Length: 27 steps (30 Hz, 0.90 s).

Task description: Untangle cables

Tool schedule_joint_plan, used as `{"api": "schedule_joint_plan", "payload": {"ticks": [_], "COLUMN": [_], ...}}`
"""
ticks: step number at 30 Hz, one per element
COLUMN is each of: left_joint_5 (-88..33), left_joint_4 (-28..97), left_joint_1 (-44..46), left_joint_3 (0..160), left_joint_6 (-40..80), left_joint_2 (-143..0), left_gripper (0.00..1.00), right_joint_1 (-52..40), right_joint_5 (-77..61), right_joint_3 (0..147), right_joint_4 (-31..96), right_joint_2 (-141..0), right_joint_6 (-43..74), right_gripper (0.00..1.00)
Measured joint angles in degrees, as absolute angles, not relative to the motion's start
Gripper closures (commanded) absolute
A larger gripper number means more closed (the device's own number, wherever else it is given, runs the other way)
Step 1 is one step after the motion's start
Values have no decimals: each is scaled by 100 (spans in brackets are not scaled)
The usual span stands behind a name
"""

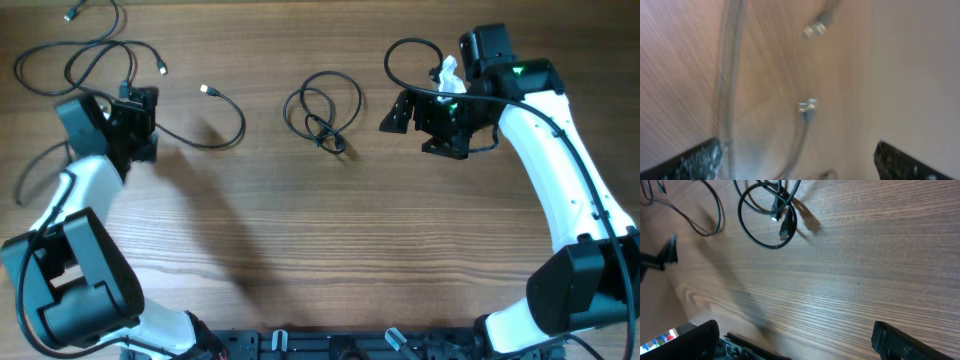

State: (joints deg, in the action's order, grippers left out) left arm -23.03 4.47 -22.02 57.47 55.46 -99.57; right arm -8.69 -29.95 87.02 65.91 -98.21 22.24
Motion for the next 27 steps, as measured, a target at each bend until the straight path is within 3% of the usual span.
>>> {"api": "schedule_joint_plan", "payload": {"ticks": [2,4,11,12,13,21,27], "left_joint_5": [-1540,-591,539,620,709,1468,1522], "left_joint_4": [2008,2528,2163,2119,2049,1109,956], "left_joint_1": [-2174,-2091,-1977,-1977,-1977,-2088,-2189], "left_joint_3": [7043,8296,9039,9039,9039,8984,8984], "left_joint_6": [4536,3592,2593,2574,2554,2401,2320], "left_joint_2": [-10020,-10033,-10617,-10927,-11203,-12167,-12792], "left_gripper": [1,0,1,13,18,11,28], "right_joint_1": [-869,-869,-869,-869,-869,-869,-869], "right_joint_5": [-2995,-2993,-2993,-2993,-2993,-2993,-2993], "right_joint_3": [8702,8702,8702,8702,8702,8702,8702], "right_joint_4": [6471,6392,6436,6449,6519,6552,6560], "right_joint_2": [-9821,-9821,-9821,-9821,-9821,-9821,-9821], "right_joint_6": [2244,2298,2379,2379,2379,2394,2397], "right_gripper": [0,0,0,0,0,0,0]}}
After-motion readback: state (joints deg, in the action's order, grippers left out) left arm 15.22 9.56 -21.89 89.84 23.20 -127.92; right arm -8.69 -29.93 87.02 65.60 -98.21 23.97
